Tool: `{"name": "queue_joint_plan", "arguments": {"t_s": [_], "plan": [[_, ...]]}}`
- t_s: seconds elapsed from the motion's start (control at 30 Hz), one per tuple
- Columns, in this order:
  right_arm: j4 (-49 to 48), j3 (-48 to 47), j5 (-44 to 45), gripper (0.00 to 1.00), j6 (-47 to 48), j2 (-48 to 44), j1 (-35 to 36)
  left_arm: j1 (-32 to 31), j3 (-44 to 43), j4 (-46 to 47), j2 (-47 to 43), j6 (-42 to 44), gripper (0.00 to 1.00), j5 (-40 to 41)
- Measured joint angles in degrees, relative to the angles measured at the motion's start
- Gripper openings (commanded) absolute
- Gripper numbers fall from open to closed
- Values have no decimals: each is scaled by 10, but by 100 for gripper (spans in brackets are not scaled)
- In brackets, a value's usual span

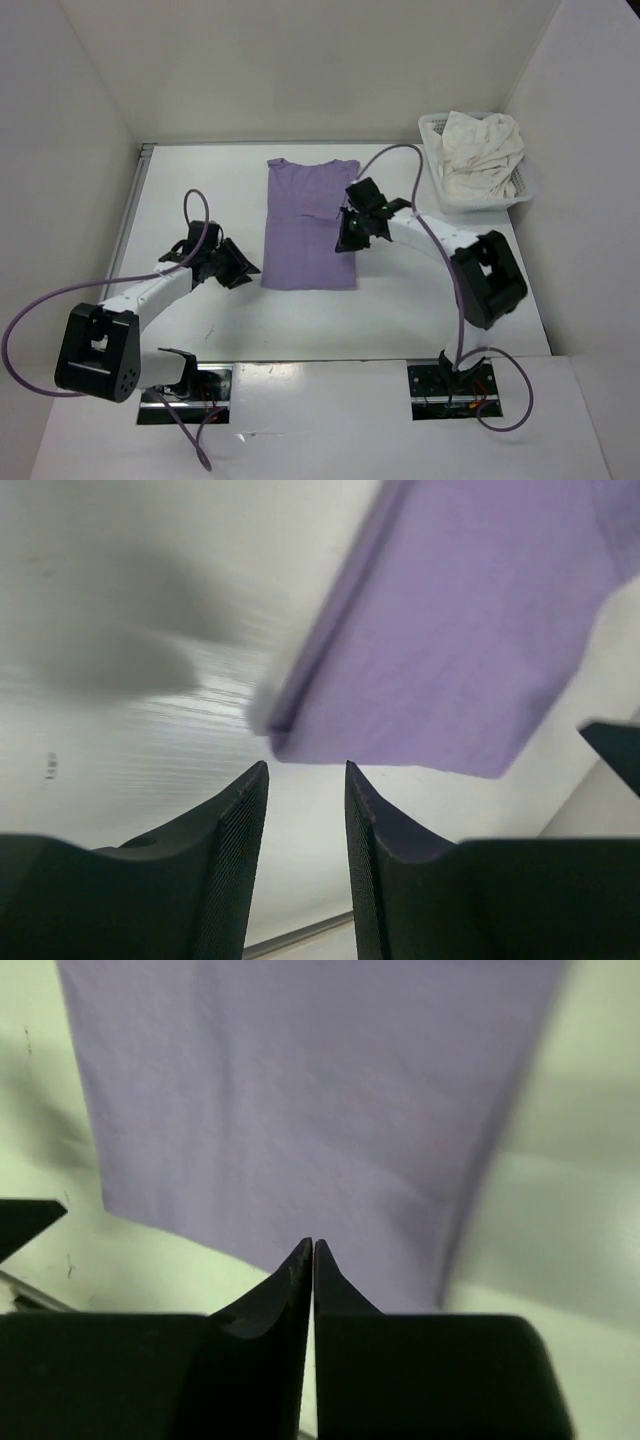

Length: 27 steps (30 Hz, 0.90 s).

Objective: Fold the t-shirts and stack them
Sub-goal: Fold the folded rectangular tshirt in 1/3 of the way, then grab one side of the 2/3 rectangular tshirt with both arms

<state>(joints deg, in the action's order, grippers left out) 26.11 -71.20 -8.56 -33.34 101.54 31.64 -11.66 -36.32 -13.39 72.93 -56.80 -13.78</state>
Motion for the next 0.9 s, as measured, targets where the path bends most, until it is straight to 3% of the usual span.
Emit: {"name": "queue_joint_plan", "arguments": {"t_s": [0.03,0.07,0.17,0.3,0.57,0.7,0.73,0.8,0.9], "plan": [[-4,30,-6,16,-6,-27,-9,11,6,-1,5,1,46,0],[-7,61,-13,33,-15,-54,-21,15,9,-2,12,5,46,0],[-23,142,-38,52,-33,-110,-61,16,7,4,47,16,47,-11],[-29,206,-50,60,-49,-125,-87,16,4,9,95,29,47,-21],[-53,237,-111,57,-62,-104,-85,16,-7,23,117,42,44,-40],[-76,247,-127,46,-66,-100,-85,16,-7,35,124,43,40,-48],[-80,247,-131,39,-67,-95,-85,16,-7,37,125,44,38,-49],[-88,247,-135,30,-69,-82,-85,16,-7,41,129,44,31,-50],[-94,247,-138,26,-75,-66,-85,16,-7,45,134,45,23,-52]]}}
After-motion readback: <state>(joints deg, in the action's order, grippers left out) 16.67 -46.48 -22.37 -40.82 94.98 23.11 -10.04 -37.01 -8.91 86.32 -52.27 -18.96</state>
